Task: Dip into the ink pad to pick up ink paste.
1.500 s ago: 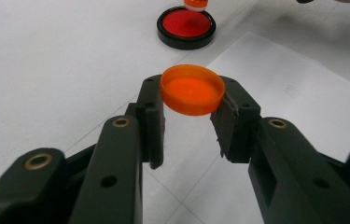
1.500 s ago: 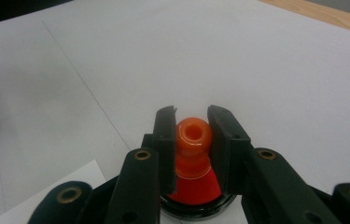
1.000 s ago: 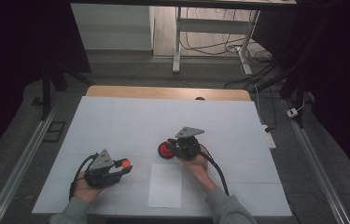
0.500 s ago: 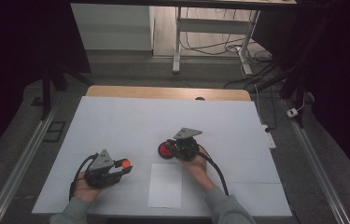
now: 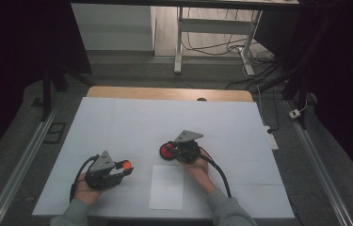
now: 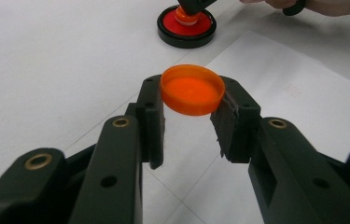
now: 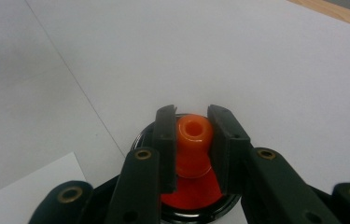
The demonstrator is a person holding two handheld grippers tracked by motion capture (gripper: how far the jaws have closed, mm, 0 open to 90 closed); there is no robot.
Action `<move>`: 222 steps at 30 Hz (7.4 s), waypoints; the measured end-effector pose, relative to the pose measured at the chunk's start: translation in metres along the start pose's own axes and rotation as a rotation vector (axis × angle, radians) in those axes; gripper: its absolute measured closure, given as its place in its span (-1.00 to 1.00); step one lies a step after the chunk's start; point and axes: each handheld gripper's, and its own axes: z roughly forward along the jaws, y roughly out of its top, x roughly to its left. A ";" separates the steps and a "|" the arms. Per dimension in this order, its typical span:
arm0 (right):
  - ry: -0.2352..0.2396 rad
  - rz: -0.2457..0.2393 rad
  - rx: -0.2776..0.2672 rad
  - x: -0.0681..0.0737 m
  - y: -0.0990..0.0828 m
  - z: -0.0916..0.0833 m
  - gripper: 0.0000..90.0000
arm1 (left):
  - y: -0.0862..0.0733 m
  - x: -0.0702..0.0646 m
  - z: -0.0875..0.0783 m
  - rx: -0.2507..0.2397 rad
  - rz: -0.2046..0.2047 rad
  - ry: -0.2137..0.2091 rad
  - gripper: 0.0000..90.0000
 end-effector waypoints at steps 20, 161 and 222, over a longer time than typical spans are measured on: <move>-0.007 -0.013 -0.021 0.001 -0.003 0.001 0.63 | 0.000 0.000 -0.001 -0.005 -0.001 -0.001 0.43; 0.034 0.072 -0.155 -0.001 0.015 -0.053 0.62 | -0.001 0.005 -0.003 -0.007 -0.013 0.004 0.43; 0.113 0.036 -0.138 0.025 0.002 -0.087 0.61 | -0.002 0.008 -0.002 -0.003 -0.015 0.008 0.43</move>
